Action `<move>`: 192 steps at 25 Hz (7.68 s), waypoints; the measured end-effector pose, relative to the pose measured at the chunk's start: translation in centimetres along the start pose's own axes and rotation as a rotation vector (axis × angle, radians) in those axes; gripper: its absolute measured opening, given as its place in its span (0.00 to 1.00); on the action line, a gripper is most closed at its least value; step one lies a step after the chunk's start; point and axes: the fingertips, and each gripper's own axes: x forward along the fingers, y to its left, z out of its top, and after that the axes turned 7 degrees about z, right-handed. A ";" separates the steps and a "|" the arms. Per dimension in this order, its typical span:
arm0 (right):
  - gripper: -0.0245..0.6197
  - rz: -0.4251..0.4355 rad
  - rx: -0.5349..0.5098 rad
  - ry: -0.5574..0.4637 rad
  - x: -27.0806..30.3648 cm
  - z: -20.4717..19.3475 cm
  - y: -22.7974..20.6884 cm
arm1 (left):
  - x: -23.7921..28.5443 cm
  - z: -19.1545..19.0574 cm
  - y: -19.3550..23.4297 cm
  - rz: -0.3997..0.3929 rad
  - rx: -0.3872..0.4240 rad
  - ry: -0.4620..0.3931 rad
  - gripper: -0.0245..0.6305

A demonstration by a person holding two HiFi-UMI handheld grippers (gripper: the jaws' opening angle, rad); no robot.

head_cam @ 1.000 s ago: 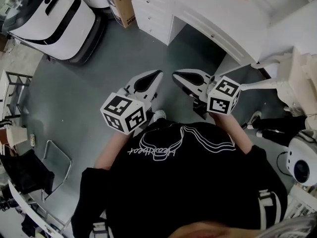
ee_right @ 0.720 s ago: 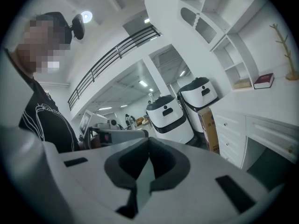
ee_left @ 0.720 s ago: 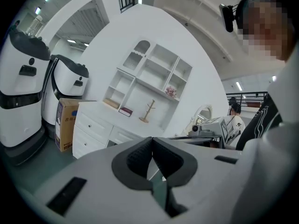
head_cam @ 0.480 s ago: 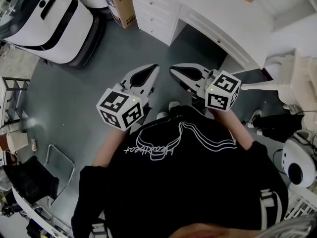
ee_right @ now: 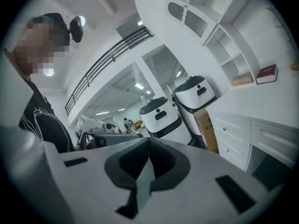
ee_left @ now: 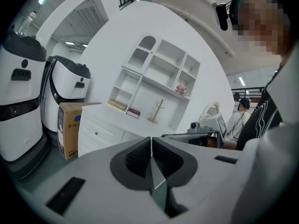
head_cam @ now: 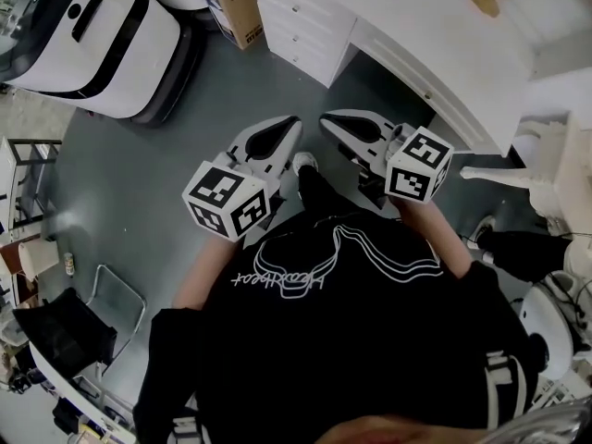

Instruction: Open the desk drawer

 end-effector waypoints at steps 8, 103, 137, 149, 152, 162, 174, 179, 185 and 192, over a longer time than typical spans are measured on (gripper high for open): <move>0.05 -0.025 0.024 0.041 2.7 2.6 -10.1 | 9.2 1.6 5.9 0.006 -0.019 0.108 0.04; 0.05 -0.439 0.403 -0.114 9.9 -4.3 -31.2 | 41.0 -8.9 35.5 0.162 0.345 0.435 0.15; 0.05 -0.442 0.392 -0.077 9.9 -8.1 -23.8 | 34.0 -11.0 35.6 0.174 0.325 0.412 0.15; 0.05 -0.411 0.373 -0.062 10.6 -8.7 -21.5 | 30.1 -12.2 35.6 0.193 0.315 0.414 0.15; 0.05 -0.398 0.367 -0.058 11.0 -8.9 -20.9 | 29.0 -12.5 35.7 0.198 0.315 0.417 0.15; 0.05 -0.390 0.351 -0.042 11.4 -9.6 -18.9 | 26.5 -13.4 36.2 0.216 0.294 0.416 0.15; 0.05 -0.382 0.326 -0.021 10.9 -10.7 -16.9 | 24.0 -14.4 36.0 0.224 0.288 0.401 0.15; 0.05 -0.380 0.322 -0.016 10.9 -10.8 -16.3 | 23.0 -14.7 36.0 0.231 0.279 0.397 0.15; 0.05 -0.373 0.311 -0.002 11.0 -11.1 -15.6 | 21.6 -15.1 36.2 0.236 0.274 0.394 0.15; 0.05 -0.366 0.299 0.009 11.3 -11.2 -14.7 | 21.1 -15.2 36.4 0.242 0.256 0.400 0.15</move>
